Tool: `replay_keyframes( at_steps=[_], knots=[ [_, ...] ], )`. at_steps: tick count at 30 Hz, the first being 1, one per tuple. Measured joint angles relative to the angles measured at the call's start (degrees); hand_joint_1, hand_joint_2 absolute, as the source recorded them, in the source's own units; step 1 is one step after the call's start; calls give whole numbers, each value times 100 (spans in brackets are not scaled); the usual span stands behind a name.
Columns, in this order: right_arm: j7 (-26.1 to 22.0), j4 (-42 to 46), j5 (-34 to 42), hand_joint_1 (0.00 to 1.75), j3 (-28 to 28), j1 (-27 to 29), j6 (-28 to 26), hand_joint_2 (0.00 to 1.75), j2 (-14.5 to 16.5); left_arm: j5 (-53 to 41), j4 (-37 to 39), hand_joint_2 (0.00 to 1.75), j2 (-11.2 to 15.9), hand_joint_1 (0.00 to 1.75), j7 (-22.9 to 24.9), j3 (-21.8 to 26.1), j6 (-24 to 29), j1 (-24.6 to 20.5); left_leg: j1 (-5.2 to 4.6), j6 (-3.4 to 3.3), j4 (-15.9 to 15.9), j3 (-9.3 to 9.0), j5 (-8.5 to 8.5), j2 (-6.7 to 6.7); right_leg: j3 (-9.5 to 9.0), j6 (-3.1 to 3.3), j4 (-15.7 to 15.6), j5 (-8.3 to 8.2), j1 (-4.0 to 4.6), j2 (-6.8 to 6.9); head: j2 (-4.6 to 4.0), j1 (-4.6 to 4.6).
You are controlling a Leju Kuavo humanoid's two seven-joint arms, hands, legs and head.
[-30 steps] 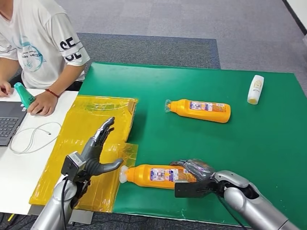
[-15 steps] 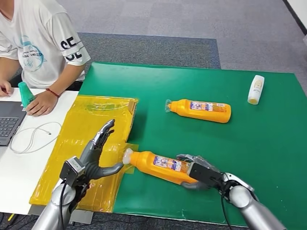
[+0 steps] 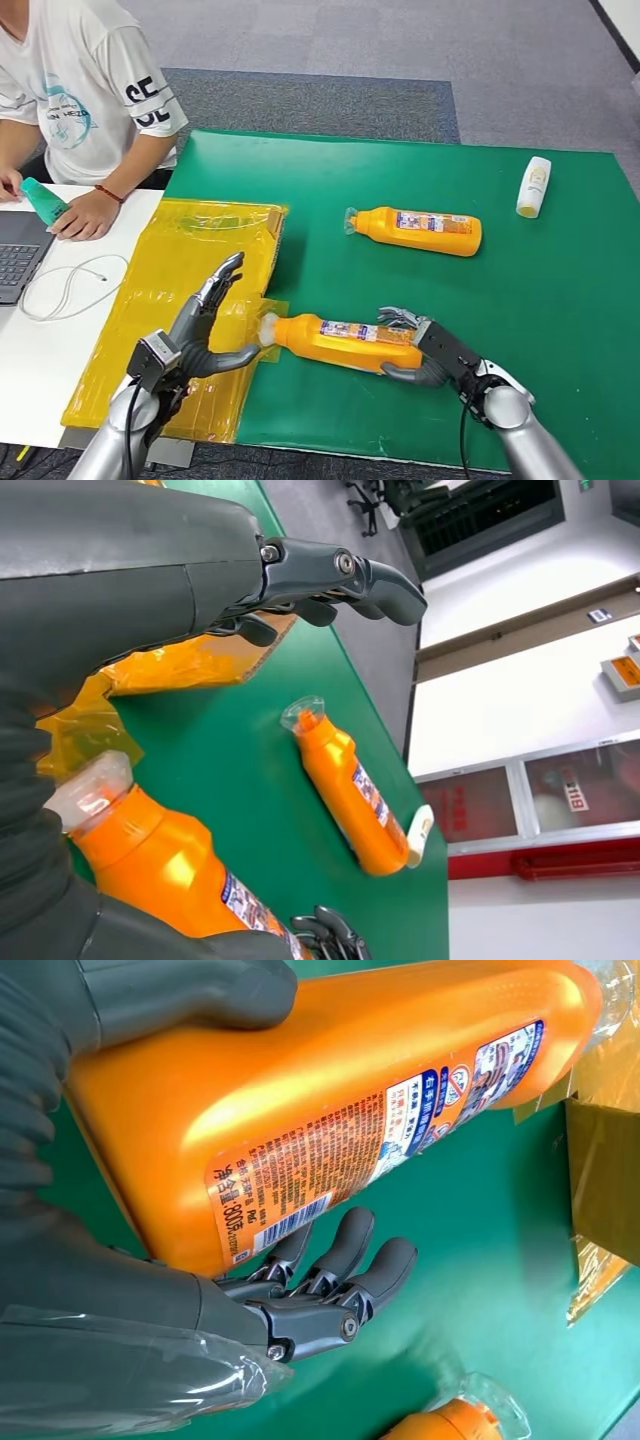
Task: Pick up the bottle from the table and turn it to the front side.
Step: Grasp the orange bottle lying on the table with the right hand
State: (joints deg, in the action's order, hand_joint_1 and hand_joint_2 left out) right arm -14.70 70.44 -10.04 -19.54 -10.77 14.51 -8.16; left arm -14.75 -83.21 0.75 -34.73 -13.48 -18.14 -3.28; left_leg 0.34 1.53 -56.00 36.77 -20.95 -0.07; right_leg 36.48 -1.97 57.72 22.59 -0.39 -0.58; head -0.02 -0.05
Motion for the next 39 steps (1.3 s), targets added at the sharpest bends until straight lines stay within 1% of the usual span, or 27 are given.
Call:
replay_keyframes(
  at_steps=[2,4,5,7,8,9,10,11,15,20,23,28,35,39],
  knots=[
    [-14,-2,-87,175,4,-1,8,175,9,0,0,175,4,0,22,-2,0,-2,0,0,0,0,0,0,0,0,0,0,0,0,0,-1],
    [-32,-1,-212,168,2,-3,-4,175,12,0,-1,175,9,0,31,-3,0,-3,0,0,0,0,0,0,0,0,0,0,0,0,1,-1],
    [-39,4,-313,147,-2,-5,-30,175,12,1,-2,175,11,0,31,-3,0,-3,0,0,0,0,0,0,0,0,0,0,0,0,1,-1],
    [-48,34,-570,73,-17,-6,-116,175,12,1,-12,175,16,0,36,-3,0,0,0,0,0,0,0,0,0,0,0,0,0,0,1,-1],
    [-47,60,-697,32,-27,-7,-161,175,12,1,-21,175,19,0,38,-3,0,1,0,0,0,0,0,0,0,0,0,0,0,0,0,-1],
    [-41,91,-804,10,-39,-9,-197,175,12,0,-32,175,21,0,41,-3,0,3,0,0,0,0,0,0,0,0,0,0,0,0,0,-1],
    [-31,127,-897,3,-52,-12,-223,175,12,1,-42,175,22,0,43,-3,0,6,0,0,0,0,0,0,0,0,0,0,0,0,-1,-1],
    [-15,163,-991,0,-63,-16,-243,175,11,1,-52,175,25,0,46,-3,0,11,0,0,0,0,0,0,-1,0,0,0,0,0,0,-1],
    [206,347,-1628,0,-198,-64,-349,175,-32,2,-121,175,36,0,66,-1,16,69,0,0,0,0,0,0,-1,0,0,0,0,0,1,-1],
    [734,563,-2607,0,-626,-316,-370,175,-176,-2,-239,175,52,0,87,35,43,176,0,0,0,-1,1,0,-2,0,0,-1,0,-1,0,-1],
    [1033,657,-2995,0,-943,-528,-297,175,-224,-31,-316,175,55,0,101,88,56,242,0,1,0,-2,2,1,-2,0,0,-2,0,0,0,-1],
    [1414,687,-3220,0,-1584,-1015,-35,175,-240,-68,-384,175,45,0,161,104,57,218,0,3,0,-4,6,1,-2,2,1,-3,1,-1,0,-1],
    [1691,676,-3319,0,-2330,-1500,156,175,-252,-68,-387,175,42,0,167,104,61,184,1,2,0,-4,6,1,-2,2,1,-3,2,-1,0,-1],
    [1789,649,-3291,0,-2632,-1677,238,175,-253,-67,-387,175,36,0,166,104,62,165,1,1,0,-4,6,1,-2,1,1,-2,1,-1,2,-1]
  ],
)
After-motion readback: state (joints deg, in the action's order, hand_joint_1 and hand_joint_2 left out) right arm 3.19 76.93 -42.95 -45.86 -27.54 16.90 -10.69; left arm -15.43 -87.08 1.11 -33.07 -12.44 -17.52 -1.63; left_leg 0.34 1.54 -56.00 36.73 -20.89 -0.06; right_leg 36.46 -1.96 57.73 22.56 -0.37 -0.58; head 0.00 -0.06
